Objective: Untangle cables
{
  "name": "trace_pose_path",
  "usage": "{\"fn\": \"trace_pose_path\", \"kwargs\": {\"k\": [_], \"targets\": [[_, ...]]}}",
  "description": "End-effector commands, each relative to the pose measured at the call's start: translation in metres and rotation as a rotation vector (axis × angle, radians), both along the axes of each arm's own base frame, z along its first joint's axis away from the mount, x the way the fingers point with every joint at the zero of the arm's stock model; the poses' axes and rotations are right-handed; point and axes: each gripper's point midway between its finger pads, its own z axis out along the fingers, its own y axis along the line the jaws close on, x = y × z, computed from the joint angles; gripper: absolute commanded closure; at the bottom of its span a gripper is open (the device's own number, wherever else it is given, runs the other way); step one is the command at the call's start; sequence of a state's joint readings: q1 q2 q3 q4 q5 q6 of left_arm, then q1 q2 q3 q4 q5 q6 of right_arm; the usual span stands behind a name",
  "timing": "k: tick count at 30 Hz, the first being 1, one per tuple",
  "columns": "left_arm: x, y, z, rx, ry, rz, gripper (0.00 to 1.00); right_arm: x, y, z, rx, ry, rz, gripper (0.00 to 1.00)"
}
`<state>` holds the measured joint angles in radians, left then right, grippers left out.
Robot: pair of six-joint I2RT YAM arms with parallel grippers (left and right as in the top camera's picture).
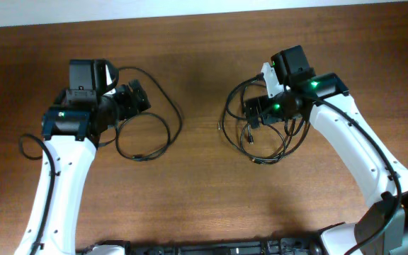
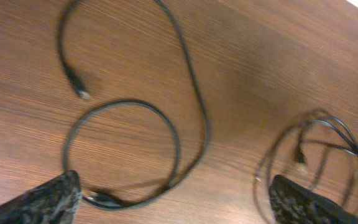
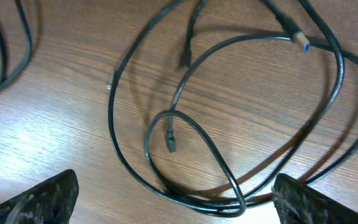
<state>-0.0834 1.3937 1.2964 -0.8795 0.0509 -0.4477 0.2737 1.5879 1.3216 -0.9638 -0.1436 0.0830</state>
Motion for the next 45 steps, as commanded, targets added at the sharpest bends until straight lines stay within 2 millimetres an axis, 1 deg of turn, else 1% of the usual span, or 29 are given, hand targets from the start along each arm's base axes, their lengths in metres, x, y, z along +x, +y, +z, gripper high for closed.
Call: {"fn": "trace_pose_path", "kwargs": {"k": [1, 2, 3, 4, 5, 6, 8, 9, 10, 13, 14, 16, 17, 18, 20, 25, 27, 30, 31, 32, 33, 34, 36, 37, 38, 39, 42, 44, 45], "targets": [[0.002, 0.025, 0.010, 0.091, -0.033, 0.073, 0.01, 0.003, 0.012, 0.002, 0.067, -0.009, 0.015, 0.01], [0.003, 0.031, 0.010, 0.093, -0.032, 0.089, 0.01, 0.006, 0.031, 0.010, 0.169, -0.025, 0.055, 0.01], [0.003, 0.038, 0.010, 0.096, -0.032, 0.110, 0.01, 0.008, 0.055, 0.023, 0.298, -0.049, 0.116, 0.01], [0.003, 0.044, 0.010, 0.096, -0.033, 0.127, 0.01, 0.011, 0.071, 0.032, 0.355, -0.079, 0.162, 0.01], [0.003, 0.052, 0.011, 0.096, -0.035, 0.149, 0.01, 0.014, 0.085, 0.033, 0.350, -0.118, 0.199, 0.01], [0.003, 0.056, 0.011, 0.103, -0.035, 0.161, 0.01, 0.016, 0.092, 0.031, 0.337, -0.134, 0.214, 0.01], [0.001, 0.075, 0.011, 0.146, -0.032, 0.216, 0.01, 0.016, 0.115, 0.025, 0.311, -0.162, 0.264, 0.01], [0.000, 0.083, 0.011, 0.168, -0.028, 0.242, 0.01, 0.014, 0.136, 0.014, 0.292, -0.169, 0.307, 0.00], [-0.002, 0.089, 0.011, 0.184, -0.022, 0.261, 0.01, 0.011, 0.150, 0.003, 0.274, -0.168, 0.336, 0.00], [-0.006, 0.089, 0.008, 0.184, -0.005, 0.259, 0.01, 0.008, 0.183, -0.038, 0.195, -0.162, 0.368, 0.00], [-0.006, 0.089, 0.008, 0.184, -0.005, 0.259, 0.01, 0.006, 0.199, -0.053, 0.185, -0.166, 0.393, 0.00], [-0.006, 0.089, 0.008, 0.184, -0.005, 0.259, 0.01, 0.001, 0.230, -0.074, 0.203, -0.183, 0.446, 0.00], [-0.006, 0.089, 0.008, 0.184, -0.005, 0.259, 0.01, 0.000, 0.239, -0.083, 0.199, -0.195, 0.452, 0.00], [-0.006, 0.089, 0.008, 0.184, -0.005, 0.259, 0.01, 0.006, 0.243, -0.097, 0.151, -0.226, 0.431, 0.00], [-0.006, 0.089, 0.008, 0.184, -0.005, 0.259, 0.01, 0.017, 0.244, -0.116, 0.066, -0.290, 0.401, 0.01], [-0.006, 0.089, 0.008, 0.184, -0.005, 0.259, 0.01, 0.036, 0.256, -0.141, 0.045, -0.378, 0.372, 0.01], [-0.006, 0.089, 0.008, 0.184, -0.005, 0.259, 0.01, 0.046, 0.246, -0.154, -0.026, -0.409, 0.339, 0.01], [-0.006, 0.089, 0.008, 0.184, -0.005, 0.259, 0.01, 0.045, 0.241, -0.161, -0.073, -0.414, 0.377, 0.02], [-0.006, 0.089, 0.008, 0.184, -0.005, 0.259, 0.01, 0.045, 0.241, -0.162, -0.074, -0.412, 0.378, 0.06], [-0.006, 0.089, 0.008, 0.184, -0.005, 0.259, 0.01, 0.042, 0.240, -0.166, -0.080, -0.394, 0.384, 0.35], [-0.006, 0.089, 0.008, 0.184, -0.005, 0.259, 0.01, 0.035, 0.237, -0.171, -0.085, -0.358, 0.398, 0.77], [-0.006, 0.089, 0.008, 0.184, -0.005, 0.259, 0.01, 0.029, 0.234, -0.175, -0.095, -0.328, 0.407, 0.96], [-0.006, 0.089, 0.008, 0.184, -0.005, 0.259, 0.01, 0.026, 0.229, -0.179, -0.112, -0.307, 0.409, 0.96], [-0.006, 0.089, 0.008, 0.184, -0.005, 0.259, 0.01, 0.028, 0.227, -0.178, -0.115, -0.309, 0.404, 0.96], [-0.006, 0.089, 0.008, 0.184, -0.005, 0.259, 0.01, 0.032, 0.224, -0.171, -0.116, -0.313, 0.392, 0.96], [-0.006, 0.089, 0.008, 0.184, -0.005, 0.259, 0.01, 0.039, 0.220, -0.156, -0.113, -0.319, 0.376, 0.96], [-0.006, 0.089, 0.008, 0.184, -0.005, 0.259, 0.01, 0.067, 0.195, -0.059, -0.078, -0.384, 0.295, 0.96], [-0.006, 0.089, 0.008, 0.184, -0.005, 0.259, 0.01, 0.079, 0.166, 0.018, -0.035, -0.474, 0.228, 0.96], [-0.006, 0.089, 0.008, 0.184, -0.005, 0.259, 0.01, 0.080, 0.156, 0.043, -0.021, -0.513, 0.231, 0.96]]}}
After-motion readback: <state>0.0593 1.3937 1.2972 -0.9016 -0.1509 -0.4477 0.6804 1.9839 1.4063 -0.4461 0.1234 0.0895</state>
